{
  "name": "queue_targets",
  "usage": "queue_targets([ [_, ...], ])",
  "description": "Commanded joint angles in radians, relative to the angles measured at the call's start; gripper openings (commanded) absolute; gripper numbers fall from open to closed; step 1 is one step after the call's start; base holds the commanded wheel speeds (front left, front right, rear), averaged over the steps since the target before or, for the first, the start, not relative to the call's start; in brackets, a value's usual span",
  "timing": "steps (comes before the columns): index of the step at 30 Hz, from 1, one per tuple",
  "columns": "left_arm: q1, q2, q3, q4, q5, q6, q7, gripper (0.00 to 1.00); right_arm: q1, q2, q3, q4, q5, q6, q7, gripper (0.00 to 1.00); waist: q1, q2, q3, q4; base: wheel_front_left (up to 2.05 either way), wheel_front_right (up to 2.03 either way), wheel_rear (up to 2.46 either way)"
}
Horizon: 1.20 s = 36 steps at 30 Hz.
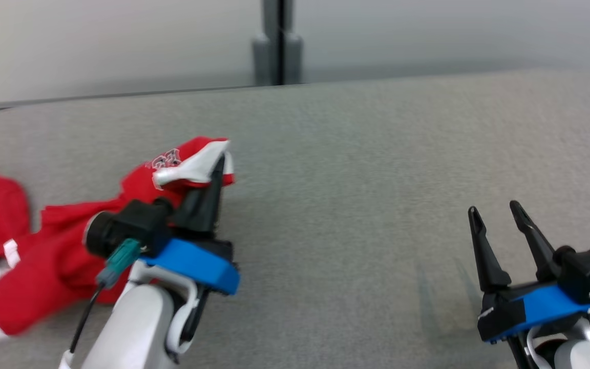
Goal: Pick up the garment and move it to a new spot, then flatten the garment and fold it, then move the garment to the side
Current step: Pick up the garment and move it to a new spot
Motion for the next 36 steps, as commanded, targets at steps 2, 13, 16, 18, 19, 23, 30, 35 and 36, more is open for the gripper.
queue_targets([
  [2, -0.055, -0.023, -0.044, 0.001, 0.011, -0.016, 0.002, 0.0, -0.02, 0.006, -0.003, 0.004, 0.003, 0.0, -0.013, 1.0, -0.0002, 0.0, 0.02, -0.056, 0.0, 0.0, 0.0],
  [13, -0.196, -0.1, -0.363, 0.087, -0.005, -0.051, 0.025, 0.0, -0.05, 0.019, -0.012, 0.05, 0.031, 0.0, -0.069, 1.0, -0.0002, 0.0, 0.125, -0.201, 0.0, 0.0, 0.0],
  [16, -0.208, -0.1, -0.414, 0.142, -0.032, -0.051, 0.029, 0.0, -0.062, 0.02, -0.007, 0.065, 0.046, 0.0, -0.088, 1.0, -0.0002, 0.0, 0.146, -0.217, 0.0, 0.0, 0.0],
  [18, -0.215, -0.093, -0.441, 0.169, -0.051, -0.051, 0.022, 0.0, -0.065, 0.02, -0.008, 0.075, 0.055, 0.0, -0.098, 1.0, -0.0002, 0.0, 0.154, -0.216, 0.0, 0.0, 0.0],
  [19, -0.218, -0.089, -0.45, 0.182, -0.056, -0.051, 0.021, 0.0, -0.067, 0.02, -0.011, 0.079, 0.056, 0.0, -0.103, 1.0, -0.0002, 0.0, 0.157, -0.212, 0.0, 0.0, 0.0],
  [23, -0.219, -0.083, -0.469, 0.21, -0.066, -0.051, -0.008, 1.0, -0.075, 0.02, -0.014, 0.098, 0.054, 0.0, -0.11, 1.0, -0.0002, 0.0, 0.145, -0.186, 0.0, 0.0, 0.0],
  [30, -0.164, -0.053, -0.454, 0.201, -0.08, -0.026, -0.077, 1.0, -0.067, 0.02, -0.018, 0.11, 0.034, 0.0, -0.1, 1.0, -0.0002, 0.0, 0.067, -0.11, 0.0, 0.0, 0.0],
  [35, -0.106, -0.016, -0.385, 0.176, -0.11, 0.035, -0.119, 1.0, -0.04, 0.02, -0.029, 0.099, 0.023, 0.0, -0.083, 1.0, -0.0002, 0.0, 0.013, -0.049, 0.0, 0.0, 0.0],
  [36, -0.096, -0.007, -0.369, 0.173, -0.118, 0.048, -0.125, 1.0, -0.034, 0.02, -0.032, 0.097, 0.02, 0.0, -0.078, 1.0, -0.0002, 0.0, 0.003, -0.037, 0.0, 0.0, 0.0],
])
